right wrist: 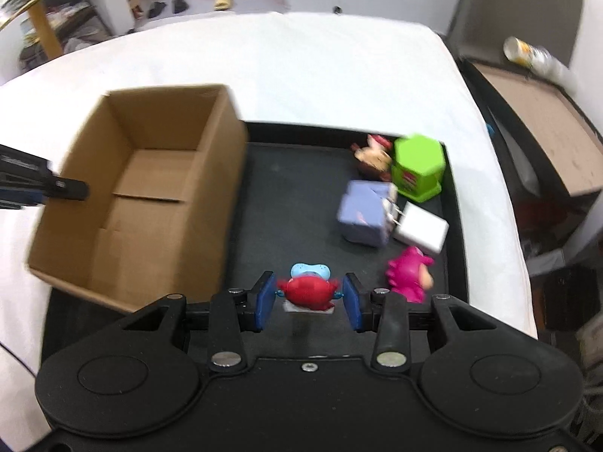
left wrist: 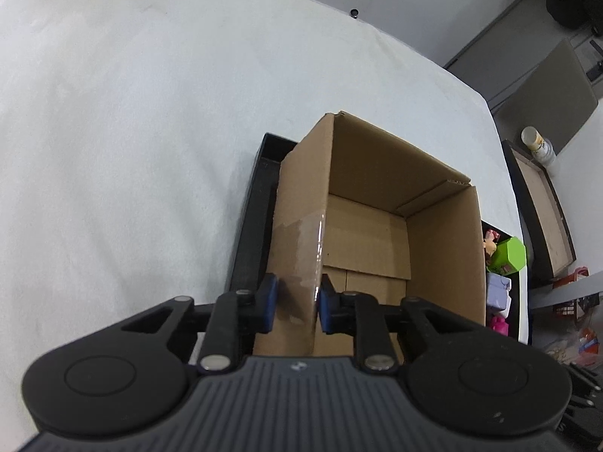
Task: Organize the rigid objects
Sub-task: 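Carry the red-and-blue figure into the cardboard box with the right gripper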
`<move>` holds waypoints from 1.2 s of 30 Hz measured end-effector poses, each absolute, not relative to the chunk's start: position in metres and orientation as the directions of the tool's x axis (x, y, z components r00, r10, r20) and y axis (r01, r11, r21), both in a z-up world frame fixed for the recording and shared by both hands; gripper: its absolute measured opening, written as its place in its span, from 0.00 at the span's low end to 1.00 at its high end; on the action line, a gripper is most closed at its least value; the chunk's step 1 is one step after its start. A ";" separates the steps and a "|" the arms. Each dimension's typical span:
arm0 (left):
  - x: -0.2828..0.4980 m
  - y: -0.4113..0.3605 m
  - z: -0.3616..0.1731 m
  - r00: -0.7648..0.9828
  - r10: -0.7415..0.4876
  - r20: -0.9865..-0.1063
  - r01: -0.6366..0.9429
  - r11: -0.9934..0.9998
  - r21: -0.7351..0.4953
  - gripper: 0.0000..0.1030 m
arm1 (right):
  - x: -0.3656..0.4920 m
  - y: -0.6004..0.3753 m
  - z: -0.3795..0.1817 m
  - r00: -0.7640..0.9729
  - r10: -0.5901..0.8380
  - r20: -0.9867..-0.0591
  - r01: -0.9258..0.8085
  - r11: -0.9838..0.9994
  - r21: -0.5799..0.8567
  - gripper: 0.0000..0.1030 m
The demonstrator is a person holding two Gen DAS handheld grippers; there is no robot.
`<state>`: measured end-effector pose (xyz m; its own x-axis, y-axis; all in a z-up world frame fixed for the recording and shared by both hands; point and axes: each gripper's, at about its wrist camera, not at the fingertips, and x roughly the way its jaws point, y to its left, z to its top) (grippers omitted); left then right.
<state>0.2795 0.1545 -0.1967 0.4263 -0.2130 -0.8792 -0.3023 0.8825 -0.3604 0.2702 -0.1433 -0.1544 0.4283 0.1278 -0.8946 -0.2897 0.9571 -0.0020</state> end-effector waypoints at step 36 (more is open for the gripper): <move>0.273 0.163 -0.203 0.448 -0.279 -0.849 -0.324 0.835 -0.445 0.21 | 0.309 -0.039 -0.129 0.453 0.350 -0.820 -0.524 0.848 0.073 0.38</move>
